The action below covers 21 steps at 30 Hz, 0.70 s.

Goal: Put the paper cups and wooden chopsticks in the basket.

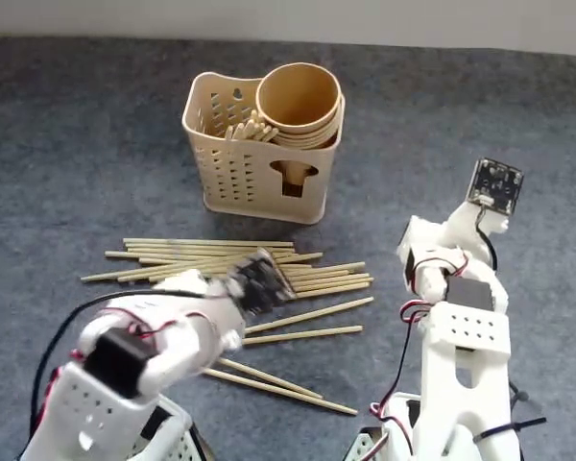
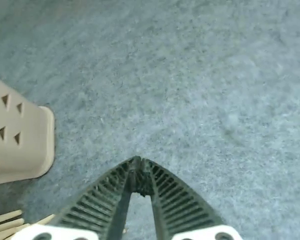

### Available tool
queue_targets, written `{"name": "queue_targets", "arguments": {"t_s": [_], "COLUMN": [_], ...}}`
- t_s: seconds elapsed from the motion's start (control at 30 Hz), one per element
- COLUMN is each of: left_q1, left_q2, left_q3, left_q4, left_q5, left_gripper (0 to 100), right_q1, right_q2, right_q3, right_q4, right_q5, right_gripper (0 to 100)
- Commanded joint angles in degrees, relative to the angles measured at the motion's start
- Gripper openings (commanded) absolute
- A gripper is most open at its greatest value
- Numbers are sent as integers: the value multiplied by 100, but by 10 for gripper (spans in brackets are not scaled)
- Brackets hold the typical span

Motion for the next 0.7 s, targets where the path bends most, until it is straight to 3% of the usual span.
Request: {"name": "queue_targets", "arguments": {"t_s": [0.0,0.2,0.67], "left_q1": [760,1560,1578], "left_q2": [699,1903,3732], "left_q3": [-286,48,699], "left_q4": [176,53,-1688], "left_q5": [-185,-246,-457], "left_gripper": [160,160,120], "right_q1": [171,163,145], "right_q2": [-127,-127,-127], "right_q3": [-66,-57,-57], "right_q4": [-127,-127,-127], "right_q5": [-62,-53,-53], "right_gripper": [9,9,9]}}
